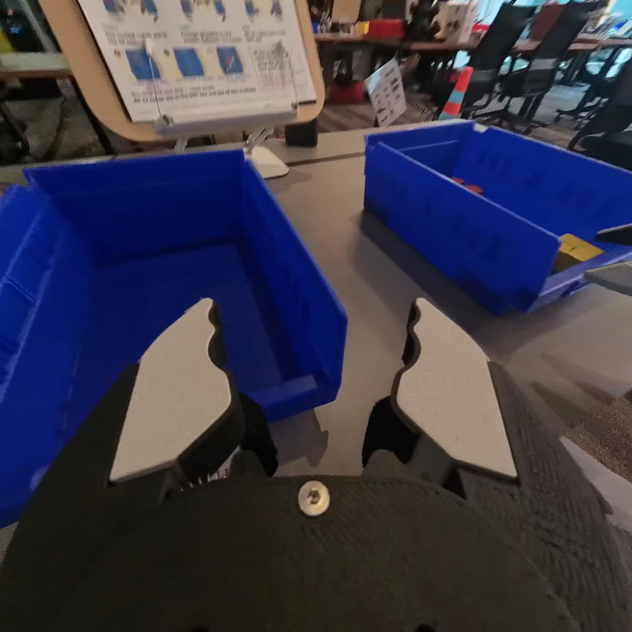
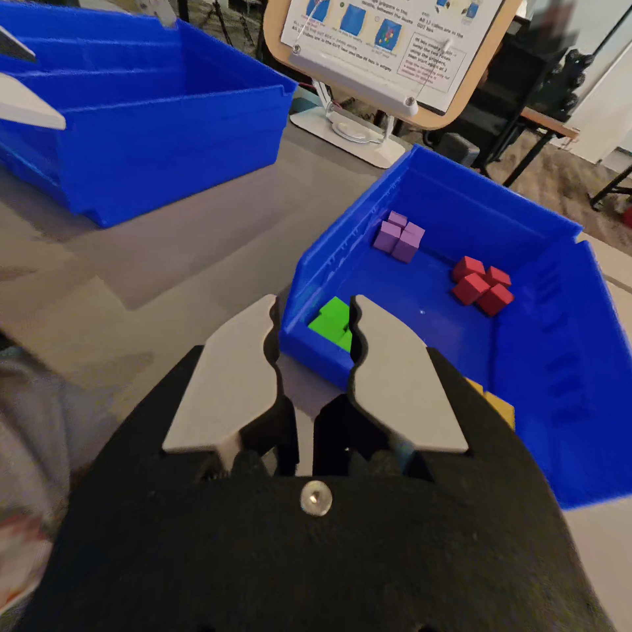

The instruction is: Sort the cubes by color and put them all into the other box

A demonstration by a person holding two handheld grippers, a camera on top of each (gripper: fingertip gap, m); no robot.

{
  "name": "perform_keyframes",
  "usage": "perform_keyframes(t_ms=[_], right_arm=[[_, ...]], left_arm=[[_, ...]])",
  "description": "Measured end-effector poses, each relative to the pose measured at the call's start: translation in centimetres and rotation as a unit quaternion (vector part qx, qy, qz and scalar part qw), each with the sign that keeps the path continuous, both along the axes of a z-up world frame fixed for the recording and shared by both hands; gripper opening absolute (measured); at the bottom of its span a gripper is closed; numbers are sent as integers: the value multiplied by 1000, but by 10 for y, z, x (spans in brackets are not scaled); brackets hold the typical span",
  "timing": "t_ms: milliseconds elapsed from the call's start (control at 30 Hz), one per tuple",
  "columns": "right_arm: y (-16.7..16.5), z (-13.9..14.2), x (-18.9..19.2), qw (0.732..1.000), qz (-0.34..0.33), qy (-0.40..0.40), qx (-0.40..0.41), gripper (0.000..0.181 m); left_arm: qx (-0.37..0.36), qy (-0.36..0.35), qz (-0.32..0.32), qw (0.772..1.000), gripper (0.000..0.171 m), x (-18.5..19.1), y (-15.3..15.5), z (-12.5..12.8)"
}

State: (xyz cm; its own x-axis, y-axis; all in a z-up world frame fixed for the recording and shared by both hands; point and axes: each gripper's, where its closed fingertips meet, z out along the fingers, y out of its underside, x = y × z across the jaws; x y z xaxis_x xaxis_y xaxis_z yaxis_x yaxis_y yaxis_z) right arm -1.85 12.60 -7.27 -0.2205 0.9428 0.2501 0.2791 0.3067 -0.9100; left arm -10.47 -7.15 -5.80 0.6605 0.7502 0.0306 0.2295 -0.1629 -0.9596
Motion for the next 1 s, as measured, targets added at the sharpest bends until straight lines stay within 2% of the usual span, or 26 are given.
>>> perform_keyframes(t_ms=[67,167,233,333,467,633,1000], right_arm=[[-6,-3,-19,1000,-9,-4,10,38],[-11,-9,-39,1000,-16,-25,-9,38],[-11,-15,-48,998,-19,-50,-22,38],[-9,-18,-56,997,-19,-69,-38,34],[-10,-19,-61,997,-14,-77,-25,29],[-13,-19,-64,997,1,-71,2,27],[-38,-18,-73,996,62,-71,2,26]], left_arm=[[-4,-20,-9,1000,99,-6,8,-9],[-27,-46,-48,997,60,-7,21,-23],[-48,-49,-44,997,54,-13,23,-28],[-67,-57,-49,995,36,-19,27,-32],[-100,-56,-4,993,27,-28,20,-33],[-91,-71,58,992,14,-32,0,-31],[-53,-64,100,992,9,0,19,-32]])
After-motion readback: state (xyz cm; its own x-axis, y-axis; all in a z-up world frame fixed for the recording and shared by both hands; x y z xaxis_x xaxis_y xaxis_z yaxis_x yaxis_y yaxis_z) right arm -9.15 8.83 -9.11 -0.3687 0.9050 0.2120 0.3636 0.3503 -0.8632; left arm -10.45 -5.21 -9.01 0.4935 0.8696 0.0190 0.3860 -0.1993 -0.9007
